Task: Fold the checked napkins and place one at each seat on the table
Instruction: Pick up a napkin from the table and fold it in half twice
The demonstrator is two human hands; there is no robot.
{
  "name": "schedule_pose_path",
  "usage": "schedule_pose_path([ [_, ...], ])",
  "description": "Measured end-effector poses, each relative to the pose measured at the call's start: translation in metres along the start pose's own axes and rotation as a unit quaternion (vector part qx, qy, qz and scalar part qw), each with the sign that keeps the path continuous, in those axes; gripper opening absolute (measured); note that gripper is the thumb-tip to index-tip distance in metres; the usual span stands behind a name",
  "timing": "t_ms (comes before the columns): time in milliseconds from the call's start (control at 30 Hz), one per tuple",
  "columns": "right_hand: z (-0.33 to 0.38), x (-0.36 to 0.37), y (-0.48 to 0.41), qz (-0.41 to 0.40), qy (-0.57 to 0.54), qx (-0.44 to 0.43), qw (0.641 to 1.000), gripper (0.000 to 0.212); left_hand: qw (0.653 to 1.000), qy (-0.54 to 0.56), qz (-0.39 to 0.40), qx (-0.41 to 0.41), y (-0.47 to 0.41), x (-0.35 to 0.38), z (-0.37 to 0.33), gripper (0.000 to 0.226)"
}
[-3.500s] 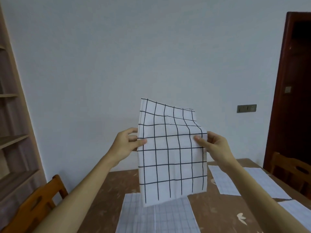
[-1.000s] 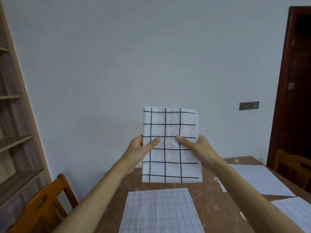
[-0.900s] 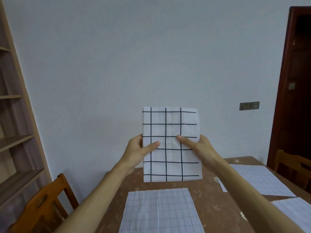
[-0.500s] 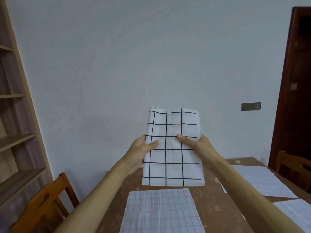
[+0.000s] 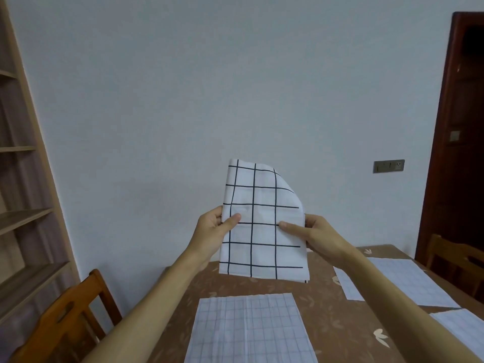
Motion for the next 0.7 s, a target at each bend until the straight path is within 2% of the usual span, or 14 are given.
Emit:
schedule_pose_path([
  [100,0.001,-0.005,0.003,-0.003,0.03,-0.019,0.999,0.02,1.0,-0.014,0.008,0.001,-0.001,-0.002,0.0,0.023],
  [267,0.001,-0.019,0.003,-0.038,0.021,-0.036,0.998,0.018,0.995,-0.061,0.076,-0.019,0.0,-0.003,-0.003,0.019],
  [500,-0.005,-0.027,0.005,-0.011,-0.081,-0.015,0.997,0.024,0.996,0.023,0.077,-0.05,0.0,-0.012,-0.004,0.013],
  [600,-0.009,-0.029,0.002,-0.013,-0.076,-0.017,0.997,0.038,0.995,0.031,0.081,-0.04,0.002,-0.013,-0.003,0.032],
  [700,-0.011,-0.023,0.002,-0.002,-0.083,-0.003,0.997,0.037,0.997,0.016,0.07,-0.035,0.005,-0.014,-0.001,0.039],
])
Point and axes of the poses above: each hand's wrist, its own y-axis away from the middle knuckle, its own x-axis out of the palm, z = x × y, the point moved 5 cm from there along -y, towards the middle knuckle, and after that the axes turned 11 degrees about x, right-handed, at the moved point
